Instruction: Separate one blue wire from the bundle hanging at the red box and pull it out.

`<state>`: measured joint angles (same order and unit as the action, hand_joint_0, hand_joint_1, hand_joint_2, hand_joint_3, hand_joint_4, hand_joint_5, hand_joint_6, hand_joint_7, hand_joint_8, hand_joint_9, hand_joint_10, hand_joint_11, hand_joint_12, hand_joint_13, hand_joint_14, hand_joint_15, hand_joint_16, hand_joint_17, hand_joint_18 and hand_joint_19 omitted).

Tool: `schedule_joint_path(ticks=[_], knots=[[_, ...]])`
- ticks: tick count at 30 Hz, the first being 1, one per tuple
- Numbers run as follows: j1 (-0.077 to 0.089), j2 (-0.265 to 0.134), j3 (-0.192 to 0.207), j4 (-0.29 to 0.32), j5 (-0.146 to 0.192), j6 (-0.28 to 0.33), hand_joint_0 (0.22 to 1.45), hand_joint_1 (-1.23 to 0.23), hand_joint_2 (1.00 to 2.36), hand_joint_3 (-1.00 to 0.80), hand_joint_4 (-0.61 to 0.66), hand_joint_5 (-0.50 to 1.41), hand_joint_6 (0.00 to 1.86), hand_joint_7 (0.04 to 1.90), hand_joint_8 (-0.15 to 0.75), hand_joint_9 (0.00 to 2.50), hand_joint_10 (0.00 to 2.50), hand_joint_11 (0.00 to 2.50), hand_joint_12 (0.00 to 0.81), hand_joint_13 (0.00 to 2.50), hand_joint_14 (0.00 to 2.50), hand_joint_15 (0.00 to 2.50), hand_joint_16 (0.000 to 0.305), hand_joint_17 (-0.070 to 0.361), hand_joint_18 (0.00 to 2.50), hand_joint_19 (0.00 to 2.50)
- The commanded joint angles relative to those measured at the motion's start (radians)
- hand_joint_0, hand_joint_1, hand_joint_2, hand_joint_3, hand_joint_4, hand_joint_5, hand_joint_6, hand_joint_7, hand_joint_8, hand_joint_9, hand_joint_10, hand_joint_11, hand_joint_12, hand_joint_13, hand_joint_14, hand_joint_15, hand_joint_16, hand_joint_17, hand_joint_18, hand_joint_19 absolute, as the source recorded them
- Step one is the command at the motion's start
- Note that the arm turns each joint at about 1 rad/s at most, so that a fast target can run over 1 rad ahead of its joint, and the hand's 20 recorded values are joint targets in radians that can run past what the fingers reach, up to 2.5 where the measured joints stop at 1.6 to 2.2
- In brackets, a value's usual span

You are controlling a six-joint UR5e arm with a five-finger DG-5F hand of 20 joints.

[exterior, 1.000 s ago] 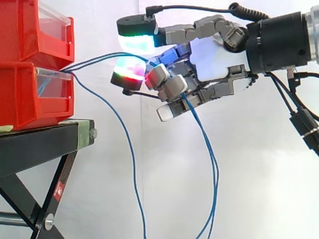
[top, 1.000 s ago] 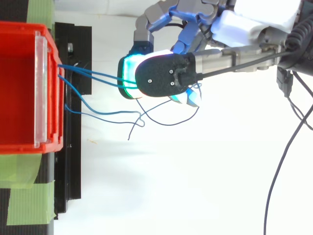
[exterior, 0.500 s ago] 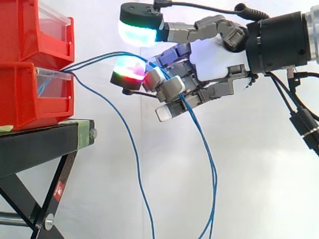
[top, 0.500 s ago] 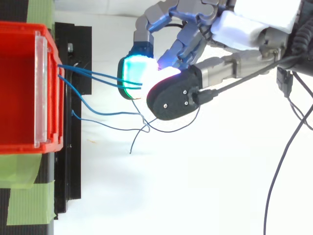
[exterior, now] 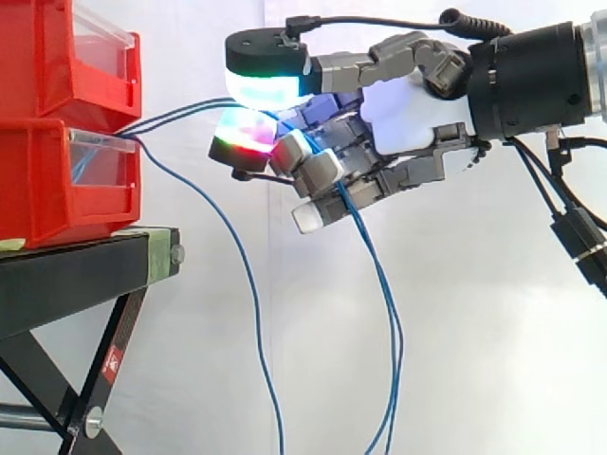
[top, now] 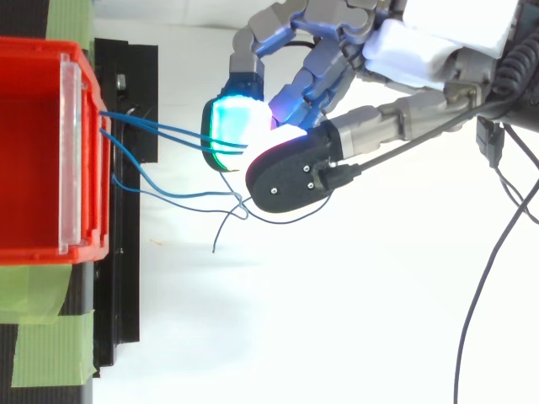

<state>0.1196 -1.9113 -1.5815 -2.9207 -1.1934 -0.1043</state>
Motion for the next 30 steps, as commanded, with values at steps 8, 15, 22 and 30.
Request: schedule_joint_path(ticks=[8,15,22,30], knots=[[0.000,0.000,0.000,0.000,0.000,0.000,0.64,-0.95,1.01,-0.42,0.21,-0.25,0.91,0.99,0.333,0.91,0.01,1.37,0.420,1.15,0.03,1.24,0.059,0.133,0.77,0.63],[0.000,0.000,0.000,-0.002,0.000,0.000,0.65,-0.97,1.01,-0.43,0.22,-0.25,0.91,0.98,0.333,0.90,0.02,1.35,0.422,1.15,0.03,1.22,0.059,0.133,0.77,0.62],[0.000,0.000,0.000,-0.002,0.000,0.000,0.57,-0.85,1.00,-0.50,0.22,-0.24,0.91,0.95,0.340,0.94,0.02,1.34,0.433,1.17,0.02,1.22,0.059,0.133,0.78,0.67],[0.000,0.000,0.000,-0.003,0.000,0.000,0.64,-0.80,1.01,-0.32,0.21,-0.23,0.91,0.95,0.346,1.00,0.01,1.34,0.421,1.19,0.02,1.23,0.058,0.130,0.80,0.67]])
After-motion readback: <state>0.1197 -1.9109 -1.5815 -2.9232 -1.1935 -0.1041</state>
